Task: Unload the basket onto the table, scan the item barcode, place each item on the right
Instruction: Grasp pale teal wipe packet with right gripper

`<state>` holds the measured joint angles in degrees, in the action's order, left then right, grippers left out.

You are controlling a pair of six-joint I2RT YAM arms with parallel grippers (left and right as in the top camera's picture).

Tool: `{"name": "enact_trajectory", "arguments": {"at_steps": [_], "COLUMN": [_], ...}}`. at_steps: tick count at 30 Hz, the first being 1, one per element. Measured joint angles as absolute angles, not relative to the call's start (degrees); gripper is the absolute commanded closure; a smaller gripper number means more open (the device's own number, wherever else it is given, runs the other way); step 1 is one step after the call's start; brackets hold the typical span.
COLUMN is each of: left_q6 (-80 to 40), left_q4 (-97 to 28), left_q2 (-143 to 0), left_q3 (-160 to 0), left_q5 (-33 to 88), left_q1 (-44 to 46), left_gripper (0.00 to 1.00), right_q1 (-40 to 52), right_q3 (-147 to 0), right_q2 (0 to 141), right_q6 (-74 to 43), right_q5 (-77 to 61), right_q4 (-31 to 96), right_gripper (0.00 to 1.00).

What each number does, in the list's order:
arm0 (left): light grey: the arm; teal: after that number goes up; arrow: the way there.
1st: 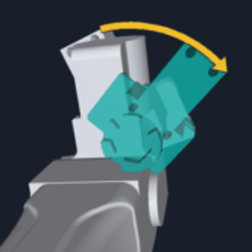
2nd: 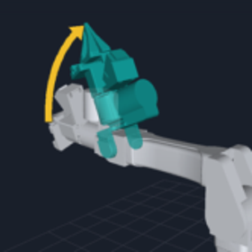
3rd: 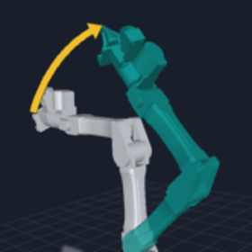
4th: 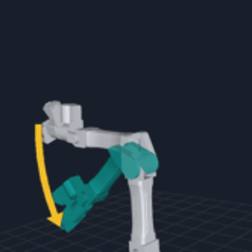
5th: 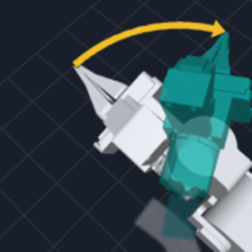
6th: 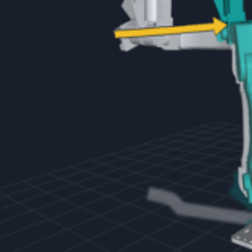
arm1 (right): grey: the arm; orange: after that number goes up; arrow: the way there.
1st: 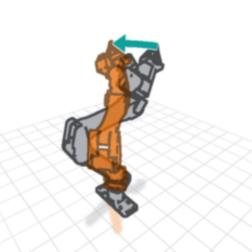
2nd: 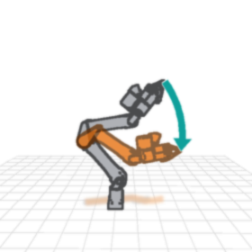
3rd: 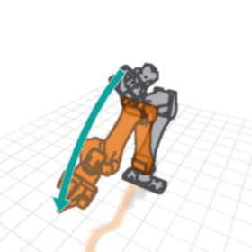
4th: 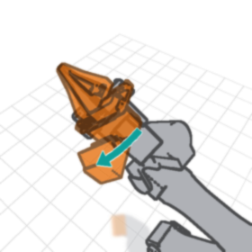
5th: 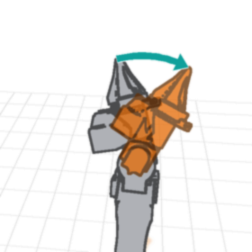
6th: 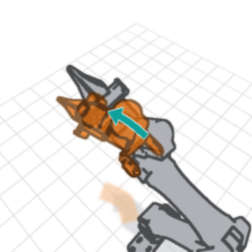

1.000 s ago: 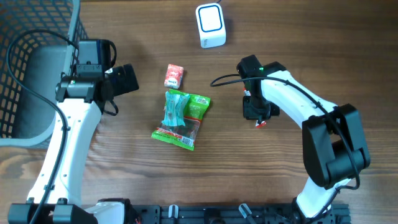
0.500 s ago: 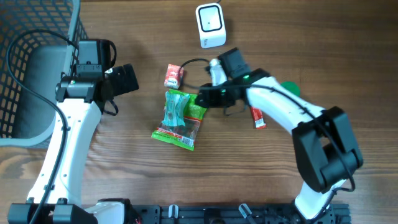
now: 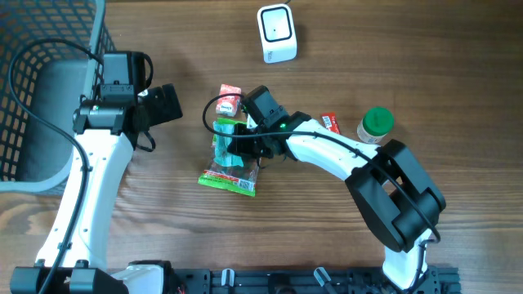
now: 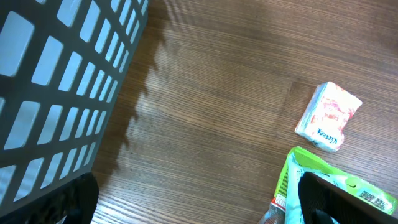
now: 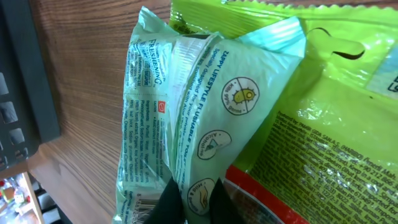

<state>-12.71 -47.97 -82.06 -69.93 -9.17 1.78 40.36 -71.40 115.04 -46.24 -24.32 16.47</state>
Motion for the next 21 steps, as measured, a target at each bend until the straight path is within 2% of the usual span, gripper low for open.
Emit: {"name": "enact_trajectory", "arguments": {"at_steps": [3, 5, 8, 14, 15, 17, 18, 19, 21], "left_q6": [-12.71, -12.71, -12.71, -12.71, -12.71, -12.71, -12.71, -12.71, -12.71], "left_q4": [-48.01, -47.99, -47.97, -47.97, -47.99, -47.97, -47.99, -47.99, -47.94], "left_q2": [-82.06, -82.06, -82.06, -82.06, -82.06, -82.06, -82.06, -82.06, -82.06], "left_q3": [-69.93, -69.93, -69.93, -69.93, -69.93, -69.93, -69.93, -69.93, -69.93], "left_q5": [-9.17, -9.19, -9.17, -9.19, -9.19, -9.17, -9.17, -9.17, -9.19], "left_q1": [1.78, 1.78, 1.78, 1.78, 1.78, 1.78, 1.78, 1.78, 1.78], "left_gripper": [0.0, 0.0, 0.0, 0.0, 0.0, 0.0, 0.0, 0.0, 0.0], "right_q1": [37.78, 32.34, 26.46, 25.69, 25.71, 25.71, 25.71, 25.63, 24.45], "right_q3": [-71.33, -71.33, -71.57, -59.79, -57.21, -55.2, -54.98, -55.2, -57.63], "right_q2": [111.46, 104.38, 101.54, 101.69, 101.71, 101.62, 101.62, 101.62, 101.43], "right_q6": [-41.65, -37.85, -33.71, -31.81, -31.75, -31.66, -30.83, -29.52, -27.03], "right_q5": [-23.22, -20.64, -18.5, -12.34, -11.88, -11.88, -11.86, -11.6, -11.7], "right_q4": [22.5, 30.13, 37.28, 27.64, 24.77, 21.28, 21.04, 23.49, 30.44], "right_gripper": [0.96, 0.96, 0.96, 0.96, 0.9, 0.7, 0.65, 0.56, 0.47]}}
